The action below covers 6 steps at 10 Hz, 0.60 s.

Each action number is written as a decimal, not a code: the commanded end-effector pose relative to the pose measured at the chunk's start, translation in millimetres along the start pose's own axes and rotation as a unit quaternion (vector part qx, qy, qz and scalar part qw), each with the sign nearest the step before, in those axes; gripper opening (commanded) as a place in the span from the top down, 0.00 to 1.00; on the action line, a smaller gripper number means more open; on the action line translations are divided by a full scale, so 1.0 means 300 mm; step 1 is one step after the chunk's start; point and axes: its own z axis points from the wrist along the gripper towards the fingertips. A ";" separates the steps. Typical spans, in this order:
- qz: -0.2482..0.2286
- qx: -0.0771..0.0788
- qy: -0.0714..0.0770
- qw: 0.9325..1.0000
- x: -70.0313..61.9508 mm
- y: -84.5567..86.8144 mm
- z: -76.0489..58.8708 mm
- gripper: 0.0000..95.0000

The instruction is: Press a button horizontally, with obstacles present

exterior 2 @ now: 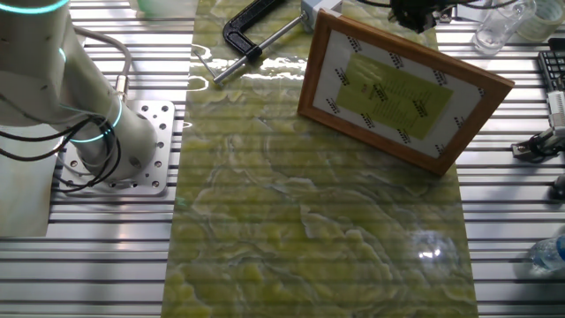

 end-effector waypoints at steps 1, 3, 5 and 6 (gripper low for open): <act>0.028 0.002 -0.008 1.000 -0.005 0.006 -0.008 1.00; 0.011 0.003 -0.003 1.000 -0.005 0.006 -0.008 1.00; -0.019 0.007 0.014 1.000 -0.005 0.006 -0.008 1.00; -0.048 0.002 0.019 0.999 -0.005 0.006 -0.008 1.00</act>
